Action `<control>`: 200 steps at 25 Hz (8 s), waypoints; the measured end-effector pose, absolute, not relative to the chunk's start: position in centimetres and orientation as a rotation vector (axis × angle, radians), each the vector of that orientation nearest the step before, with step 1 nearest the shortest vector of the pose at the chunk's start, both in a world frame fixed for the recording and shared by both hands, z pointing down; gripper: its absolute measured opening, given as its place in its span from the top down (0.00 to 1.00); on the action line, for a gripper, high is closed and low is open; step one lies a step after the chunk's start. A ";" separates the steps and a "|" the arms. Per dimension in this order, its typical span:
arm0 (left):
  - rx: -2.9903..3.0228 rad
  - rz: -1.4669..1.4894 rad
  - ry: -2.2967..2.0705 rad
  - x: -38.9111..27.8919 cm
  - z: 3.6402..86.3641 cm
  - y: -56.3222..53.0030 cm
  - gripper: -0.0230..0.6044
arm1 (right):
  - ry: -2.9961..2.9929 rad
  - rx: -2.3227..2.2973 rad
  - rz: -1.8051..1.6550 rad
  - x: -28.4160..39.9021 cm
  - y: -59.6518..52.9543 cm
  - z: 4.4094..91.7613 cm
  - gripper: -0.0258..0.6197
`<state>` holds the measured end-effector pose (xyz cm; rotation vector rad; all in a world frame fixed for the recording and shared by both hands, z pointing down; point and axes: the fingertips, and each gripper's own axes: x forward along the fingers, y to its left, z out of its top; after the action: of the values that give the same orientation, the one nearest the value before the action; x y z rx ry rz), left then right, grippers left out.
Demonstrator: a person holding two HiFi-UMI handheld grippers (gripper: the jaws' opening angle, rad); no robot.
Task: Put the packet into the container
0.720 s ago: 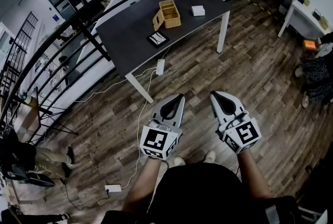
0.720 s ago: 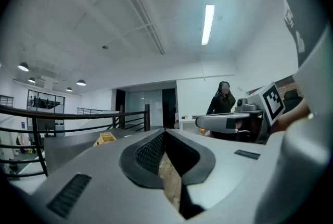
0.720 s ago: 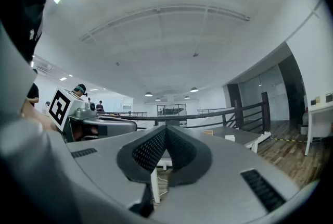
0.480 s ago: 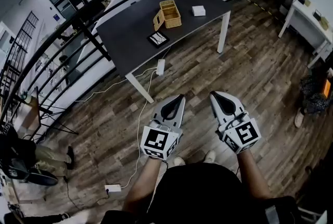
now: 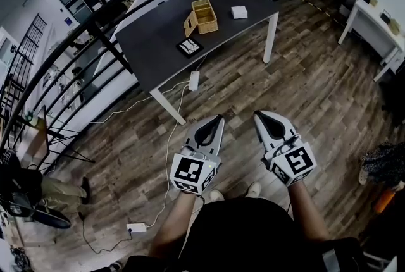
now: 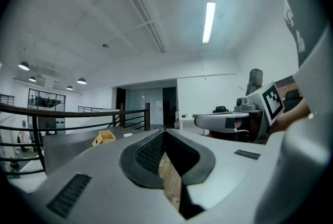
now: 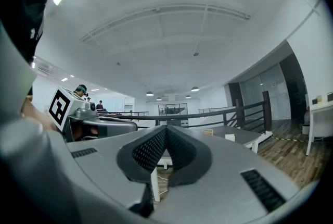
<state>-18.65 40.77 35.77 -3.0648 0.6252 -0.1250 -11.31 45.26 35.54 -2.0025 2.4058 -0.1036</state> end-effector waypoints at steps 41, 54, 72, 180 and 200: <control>-3.098 -0.165 0.735 -7.6 38.0 28.2 0.95 | 2.412 -1.951 -0.165 1.0 32.8 38.8 0.95; -3.133 -0.174 0.677 -8.4 38.4 14.3 0.95 | 2.436 -2.021 -0.204 -0.1 19.2 38.9 0.95; -3.170 -0.168 0.685 -8.2 40.3 5.0 0.95 | 2.420 -2.053 -0.190 0.3 9.9 39.6 0.95; -3.041 -0.371 1.102 7.6 44.0 -30.3 0.95 | 4.392 -1.161 -0.955 34.4 -25.1 72.3 0.13; -3.053 -0.343 1.083 9.0 44.0 -29.8 0.95 | 4.343 -1.221 -0.944 34.6 -25.1 70.3 0.26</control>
<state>9.01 -29.83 44.03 -3.0531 1.0825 -0.3430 34.57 -25.07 70.33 -1.2212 4.3426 -0.9438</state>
